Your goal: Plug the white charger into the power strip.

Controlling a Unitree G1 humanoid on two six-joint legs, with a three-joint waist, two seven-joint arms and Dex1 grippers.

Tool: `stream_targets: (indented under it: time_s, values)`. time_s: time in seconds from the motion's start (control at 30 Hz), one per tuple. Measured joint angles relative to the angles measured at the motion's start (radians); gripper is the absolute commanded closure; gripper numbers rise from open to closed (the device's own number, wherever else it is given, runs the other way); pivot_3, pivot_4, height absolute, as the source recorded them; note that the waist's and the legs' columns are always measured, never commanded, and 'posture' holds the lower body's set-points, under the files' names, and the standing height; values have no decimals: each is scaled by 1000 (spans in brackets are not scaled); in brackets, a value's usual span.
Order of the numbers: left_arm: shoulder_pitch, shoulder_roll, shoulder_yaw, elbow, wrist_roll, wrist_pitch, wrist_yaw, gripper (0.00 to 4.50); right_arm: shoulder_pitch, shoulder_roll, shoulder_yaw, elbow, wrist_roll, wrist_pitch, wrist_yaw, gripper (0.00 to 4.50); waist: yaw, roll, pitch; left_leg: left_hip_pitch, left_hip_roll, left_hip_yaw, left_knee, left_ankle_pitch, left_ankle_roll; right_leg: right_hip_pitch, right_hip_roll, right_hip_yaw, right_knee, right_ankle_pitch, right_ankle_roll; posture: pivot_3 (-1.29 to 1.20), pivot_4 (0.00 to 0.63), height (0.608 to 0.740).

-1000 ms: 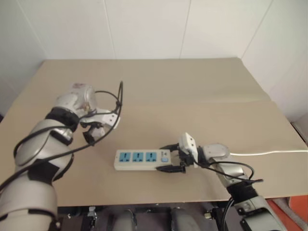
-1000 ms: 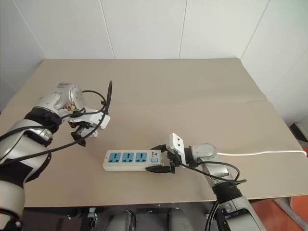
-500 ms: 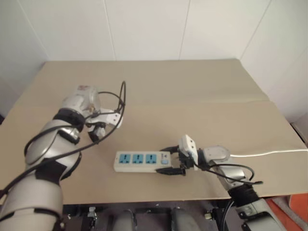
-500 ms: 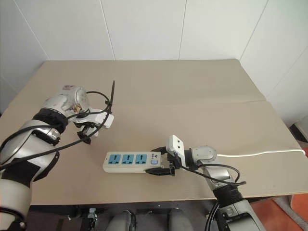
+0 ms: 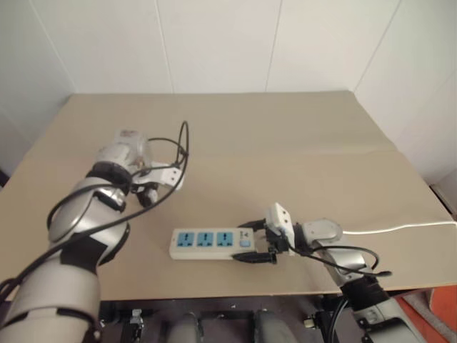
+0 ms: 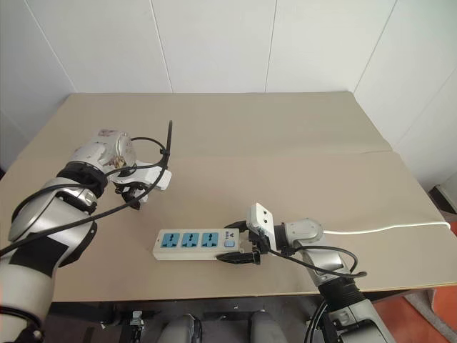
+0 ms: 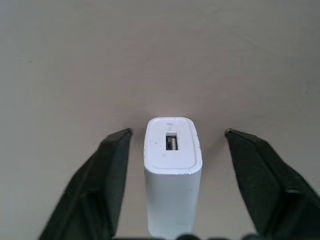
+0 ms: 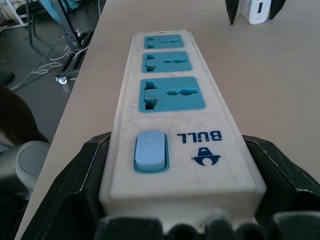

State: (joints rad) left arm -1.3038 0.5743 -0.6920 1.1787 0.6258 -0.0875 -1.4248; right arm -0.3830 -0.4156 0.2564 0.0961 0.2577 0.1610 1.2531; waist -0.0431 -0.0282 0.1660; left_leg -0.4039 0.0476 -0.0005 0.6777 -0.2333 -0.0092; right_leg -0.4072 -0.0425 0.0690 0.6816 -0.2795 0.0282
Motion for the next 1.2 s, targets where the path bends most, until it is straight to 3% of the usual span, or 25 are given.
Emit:
stream_targets:
  time_s: [0.13,0.37,0.67,0.83,0.93,1.2]
  values:
    - [-6,-6,4,14,2,-2,2,3484,0,0,0,0,0,0,-6,1080,0,0,0,0,0,0,0,0,0,0,0,0,0,0,0,0,150,740]
    - [-8,-9,32,14,-5,-15,-7,3481,0,0,0,0,1,0,-11,1080,0,0,0,-1,0,0,0,0,0,0,0,0,-1,0,0,0,150,740]
    - [-102,13,283,-117,-234,36,-115,3481,-5,-2,1,4,3,0,0,1080,-3,-2,1,-2,0,-1,0,0,0,-1,0,-1,-1,0,0,0,150,740]
    - [-26,-36,553,-344,-486,165,20,3481,-36,2,1,43,2,-3,12,1080,-1,-2,1,-2,1,-1,0,0,0,-1,0,-1,-1,0,1,0,150,740]
    - [112,-102,698,-593,-659,297,132,3481,-50,10,3,78,1,-22,18,1080,-3,-2,1,-1,1,-1,0,0,0,-1,0,0,0,0,1,0,150,740]
    - [431,-177,751,-1105,-866,646,350,3481,-89,20,0,195,-12,-134,14,1080,1,-2,1,0,1,-1,1,0,0,0,-1,0,1,0,0,0,150,740]
